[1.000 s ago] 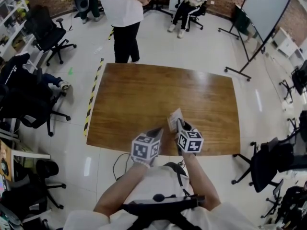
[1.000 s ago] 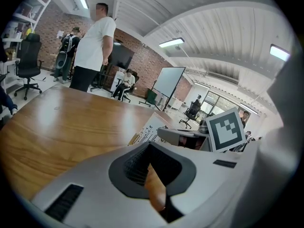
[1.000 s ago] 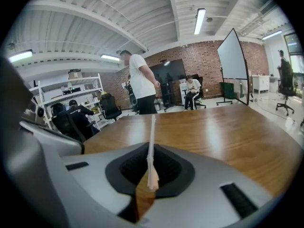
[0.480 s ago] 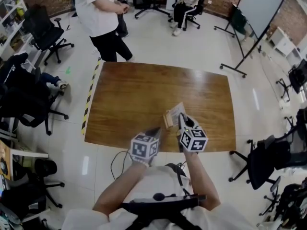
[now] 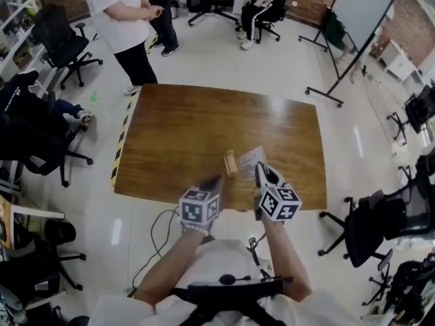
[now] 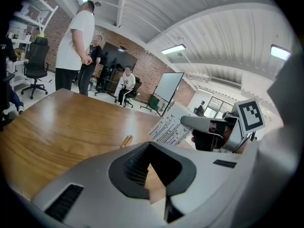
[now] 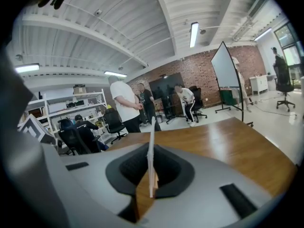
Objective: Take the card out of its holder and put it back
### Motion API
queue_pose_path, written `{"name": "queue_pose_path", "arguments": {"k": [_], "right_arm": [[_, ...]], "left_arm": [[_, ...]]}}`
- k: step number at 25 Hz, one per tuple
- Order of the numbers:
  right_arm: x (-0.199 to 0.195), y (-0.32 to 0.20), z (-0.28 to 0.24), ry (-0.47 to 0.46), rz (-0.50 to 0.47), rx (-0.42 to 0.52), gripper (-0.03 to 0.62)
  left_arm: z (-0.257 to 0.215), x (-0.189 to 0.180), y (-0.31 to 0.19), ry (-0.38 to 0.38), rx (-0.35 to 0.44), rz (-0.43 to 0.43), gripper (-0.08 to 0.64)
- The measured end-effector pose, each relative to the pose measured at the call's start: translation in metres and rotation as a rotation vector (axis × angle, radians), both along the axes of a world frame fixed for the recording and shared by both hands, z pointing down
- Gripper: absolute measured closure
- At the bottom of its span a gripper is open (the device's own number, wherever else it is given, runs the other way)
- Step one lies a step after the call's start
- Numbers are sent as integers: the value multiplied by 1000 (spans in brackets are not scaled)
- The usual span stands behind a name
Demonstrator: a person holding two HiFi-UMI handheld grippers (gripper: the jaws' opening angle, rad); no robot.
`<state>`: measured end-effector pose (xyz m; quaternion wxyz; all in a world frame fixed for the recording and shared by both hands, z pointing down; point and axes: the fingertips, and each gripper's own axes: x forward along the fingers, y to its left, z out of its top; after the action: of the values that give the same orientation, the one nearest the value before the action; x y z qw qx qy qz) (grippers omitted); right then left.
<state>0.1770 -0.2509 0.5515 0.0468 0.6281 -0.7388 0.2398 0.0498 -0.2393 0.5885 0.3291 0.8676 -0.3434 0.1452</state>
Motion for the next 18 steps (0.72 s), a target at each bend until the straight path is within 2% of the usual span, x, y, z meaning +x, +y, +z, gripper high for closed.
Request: {"name": "queue_pose_path", "arguments": {"k": [8,18], "right_arm": [[7,56,-3,-46,-36,-15,575],[-7,129,3,-131,-71,-24,575]], "left_arm": [[-13,3,46,25,27,-64,569],[-20,-12,119,34,33,-132,569]]}}
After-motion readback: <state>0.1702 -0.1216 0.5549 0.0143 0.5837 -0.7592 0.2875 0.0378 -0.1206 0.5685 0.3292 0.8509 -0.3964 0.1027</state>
